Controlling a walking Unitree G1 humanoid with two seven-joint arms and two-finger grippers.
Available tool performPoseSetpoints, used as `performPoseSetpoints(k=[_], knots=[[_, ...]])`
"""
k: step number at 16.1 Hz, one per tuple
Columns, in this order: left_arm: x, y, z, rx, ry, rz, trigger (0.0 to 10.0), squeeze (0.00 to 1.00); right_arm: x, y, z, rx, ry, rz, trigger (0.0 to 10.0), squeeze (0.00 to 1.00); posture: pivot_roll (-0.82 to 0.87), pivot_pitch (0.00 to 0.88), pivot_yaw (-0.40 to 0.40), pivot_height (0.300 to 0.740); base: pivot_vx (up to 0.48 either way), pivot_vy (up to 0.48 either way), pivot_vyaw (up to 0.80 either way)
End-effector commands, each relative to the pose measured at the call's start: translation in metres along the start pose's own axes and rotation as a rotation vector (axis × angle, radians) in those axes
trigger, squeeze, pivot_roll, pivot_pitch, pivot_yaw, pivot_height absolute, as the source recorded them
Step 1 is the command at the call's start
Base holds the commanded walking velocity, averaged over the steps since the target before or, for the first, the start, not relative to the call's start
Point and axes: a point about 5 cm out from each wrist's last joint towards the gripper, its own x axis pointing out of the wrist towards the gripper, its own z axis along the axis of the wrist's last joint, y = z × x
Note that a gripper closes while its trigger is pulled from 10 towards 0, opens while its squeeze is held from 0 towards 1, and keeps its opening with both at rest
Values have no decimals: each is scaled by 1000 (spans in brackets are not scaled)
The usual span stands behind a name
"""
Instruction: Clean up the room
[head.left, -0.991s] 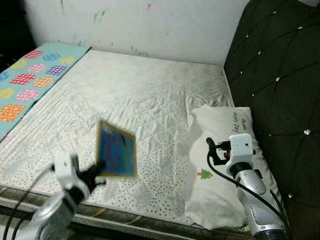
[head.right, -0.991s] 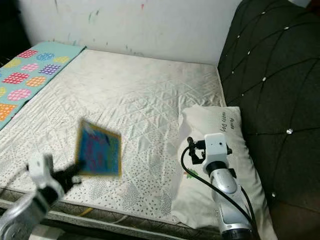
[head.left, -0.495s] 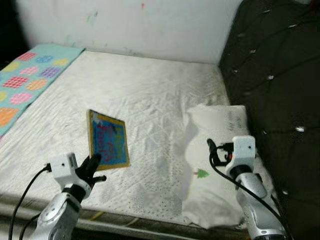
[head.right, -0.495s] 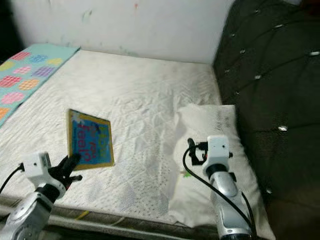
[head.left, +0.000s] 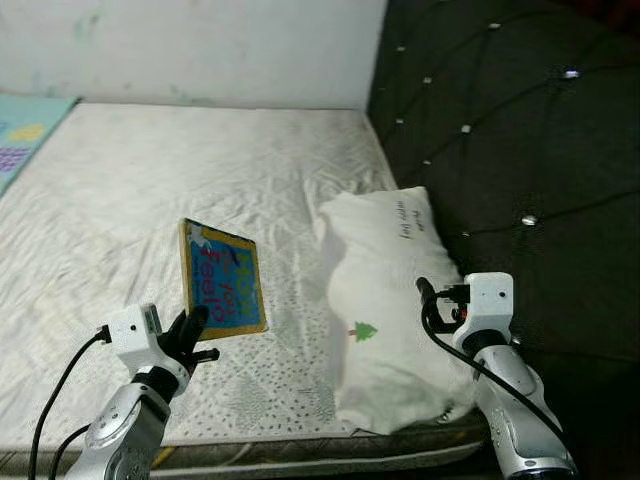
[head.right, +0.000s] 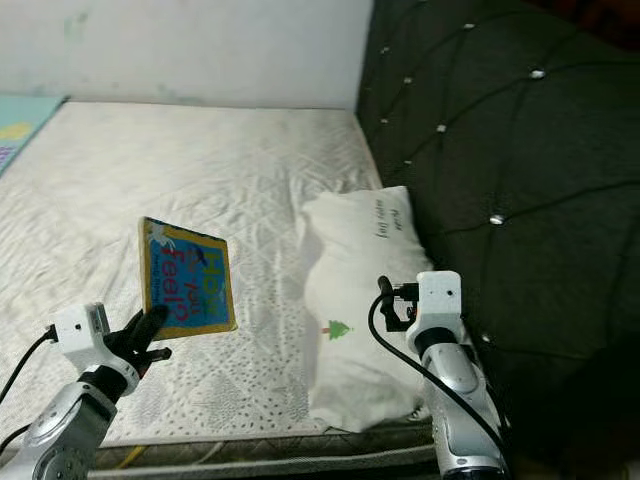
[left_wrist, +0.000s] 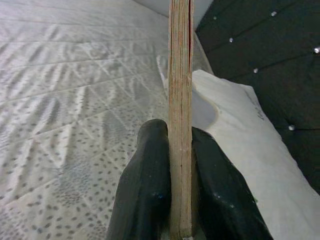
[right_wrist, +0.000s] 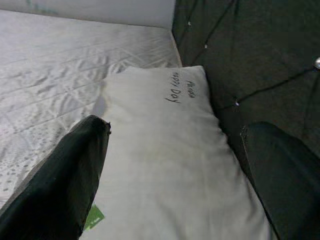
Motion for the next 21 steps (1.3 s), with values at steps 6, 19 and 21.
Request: performPoseSetpoints(k=[6,19,21], knots=[[3,-5,6,-1,-32,-38,10000,0,0,-1,2,1,-4,4,10000,0,-88,4,-43,740,0,0,-186],[7,-7,6,-7,-39,-43,10000,0,3,-1,3,-10,-1,11,10000,0,-92,0,-49,740,0,257,-340],[8,-7,6,-1,-41,-41,10000,0,4,0,3,-11,-3,10,10000,0,-92,0,-48,740,0,0,0]])
